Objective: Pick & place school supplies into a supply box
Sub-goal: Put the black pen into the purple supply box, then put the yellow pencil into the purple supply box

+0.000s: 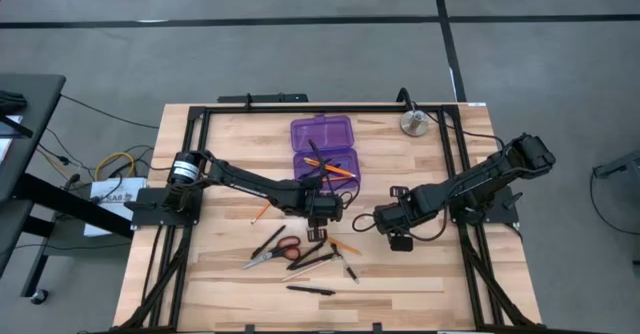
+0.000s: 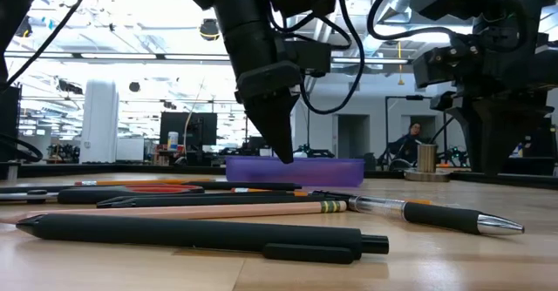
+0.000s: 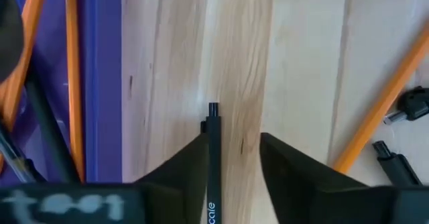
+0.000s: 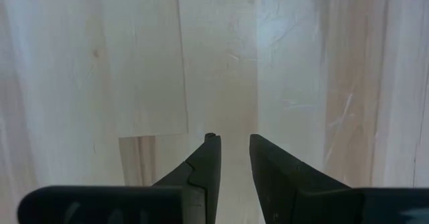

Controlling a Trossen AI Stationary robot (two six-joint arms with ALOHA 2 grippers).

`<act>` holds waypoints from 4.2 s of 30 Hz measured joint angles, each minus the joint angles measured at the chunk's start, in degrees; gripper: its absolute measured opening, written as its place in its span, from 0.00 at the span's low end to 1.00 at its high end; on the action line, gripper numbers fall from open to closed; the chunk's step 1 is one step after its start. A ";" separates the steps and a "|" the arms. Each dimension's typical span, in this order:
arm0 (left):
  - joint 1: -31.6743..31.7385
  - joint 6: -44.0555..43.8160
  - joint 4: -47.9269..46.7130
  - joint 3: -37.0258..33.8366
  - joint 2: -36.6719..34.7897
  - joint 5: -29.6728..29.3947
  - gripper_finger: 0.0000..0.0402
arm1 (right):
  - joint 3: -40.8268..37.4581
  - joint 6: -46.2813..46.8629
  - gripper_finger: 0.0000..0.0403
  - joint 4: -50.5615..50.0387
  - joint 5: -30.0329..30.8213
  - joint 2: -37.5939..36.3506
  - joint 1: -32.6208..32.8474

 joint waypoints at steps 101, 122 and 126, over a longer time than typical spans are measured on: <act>15.63 17.04 -1.59 13.72 2.86 -3.25 0.23 | 0.00 1.11 0.19 -3.89 1.52 0.00 0.00; 7.06 -2.88 -25.32 13.66 -1.27 -3.83 0.35 | 0.00 2.12 0.19 -2.38 4.96 -0.02 3.53; 4.78 -7.12 -27.24 13.63 -3.89 -3.98 0.35 | 0.00 2.17 0.19 -2.29 6.08 -0.02 4.72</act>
